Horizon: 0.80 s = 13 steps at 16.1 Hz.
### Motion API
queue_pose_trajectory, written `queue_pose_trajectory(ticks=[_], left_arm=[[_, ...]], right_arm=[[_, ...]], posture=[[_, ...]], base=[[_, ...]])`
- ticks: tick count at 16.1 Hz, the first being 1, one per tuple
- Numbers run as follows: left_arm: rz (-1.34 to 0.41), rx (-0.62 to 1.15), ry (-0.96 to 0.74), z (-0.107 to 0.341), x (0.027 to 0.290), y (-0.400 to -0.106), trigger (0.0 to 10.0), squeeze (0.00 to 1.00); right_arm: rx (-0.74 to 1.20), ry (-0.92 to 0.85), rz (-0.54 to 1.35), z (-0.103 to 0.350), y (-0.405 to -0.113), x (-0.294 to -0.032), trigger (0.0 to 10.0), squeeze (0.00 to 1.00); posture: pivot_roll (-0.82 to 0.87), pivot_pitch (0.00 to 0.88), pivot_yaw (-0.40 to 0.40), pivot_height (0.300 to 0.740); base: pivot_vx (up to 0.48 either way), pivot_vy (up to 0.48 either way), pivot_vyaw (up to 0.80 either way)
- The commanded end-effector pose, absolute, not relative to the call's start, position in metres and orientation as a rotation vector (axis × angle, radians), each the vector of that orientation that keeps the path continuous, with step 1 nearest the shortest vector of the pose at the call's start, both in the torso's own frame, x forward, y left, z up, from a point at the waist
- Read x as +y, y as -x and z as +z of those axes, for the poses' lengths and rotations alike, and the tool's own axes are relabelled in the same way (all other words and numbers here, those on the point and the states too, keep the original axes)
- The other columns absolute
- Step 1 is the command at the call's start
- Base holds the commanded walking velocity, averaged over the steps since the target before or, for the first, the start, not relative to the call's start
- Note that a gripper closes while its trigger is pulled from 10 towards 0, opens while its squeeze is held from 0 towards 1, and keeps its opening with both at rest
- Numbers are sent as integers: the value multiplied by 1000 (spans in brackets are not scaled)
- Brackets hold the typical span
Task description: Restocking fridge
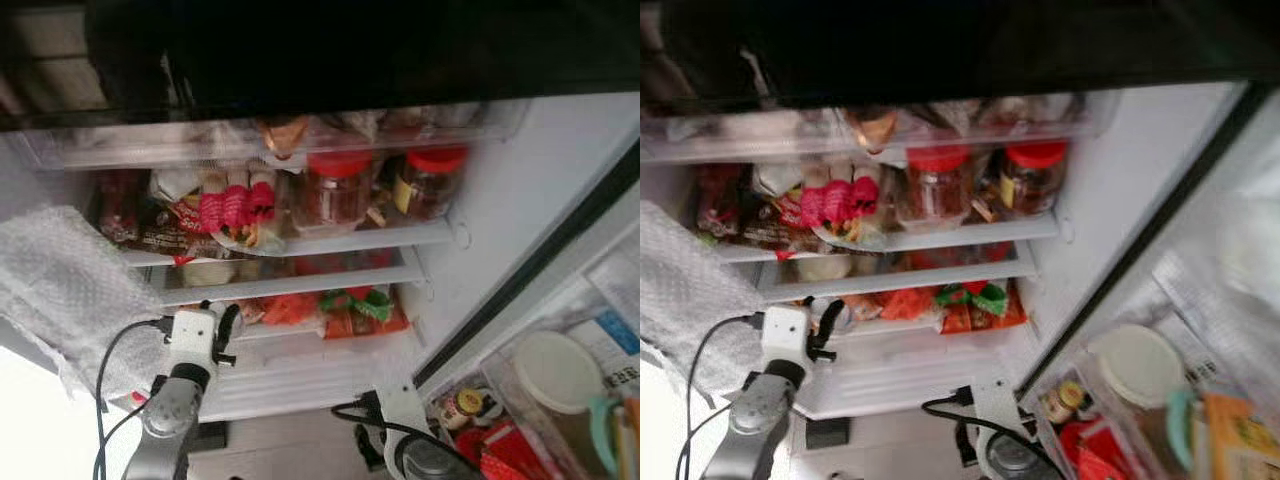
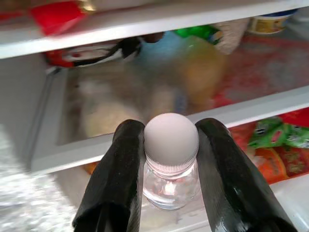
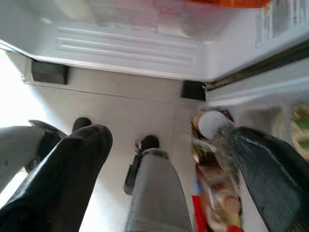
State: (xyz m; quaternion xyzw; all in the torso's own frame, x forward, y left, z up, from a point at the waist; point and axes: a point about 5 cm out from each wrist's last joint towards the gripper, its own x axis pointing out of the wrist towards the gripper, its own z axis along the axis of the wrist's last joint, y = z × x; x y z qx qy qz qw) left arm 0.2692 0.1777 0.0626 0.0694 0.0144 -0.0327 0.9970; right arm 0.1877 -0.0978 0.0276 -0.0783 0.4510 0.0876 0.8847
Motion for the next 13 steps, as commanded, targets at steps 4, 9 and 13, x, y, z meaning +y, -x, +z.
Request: queue_pose_trajectory(ticks=[4,9,13], left_arm=[[-77,22,-126,64,174,-267,10000,0],[-77,13,-126,67,171,-269,10000,0],[-77,9,-125,68,169,-268,10000,0]], right_arm=[[947,156,172,28,-185,-100,10000,0],[929,143,160,29,-187,-99,10000,0],[926,138,154,29,-187,-100,10000,0]], posture=[[-107,185,-12,740],[-106,182,-11,740],[-108,183,-11,740]], base=[[0,0,0],[0,0,0],[0,0,0]])
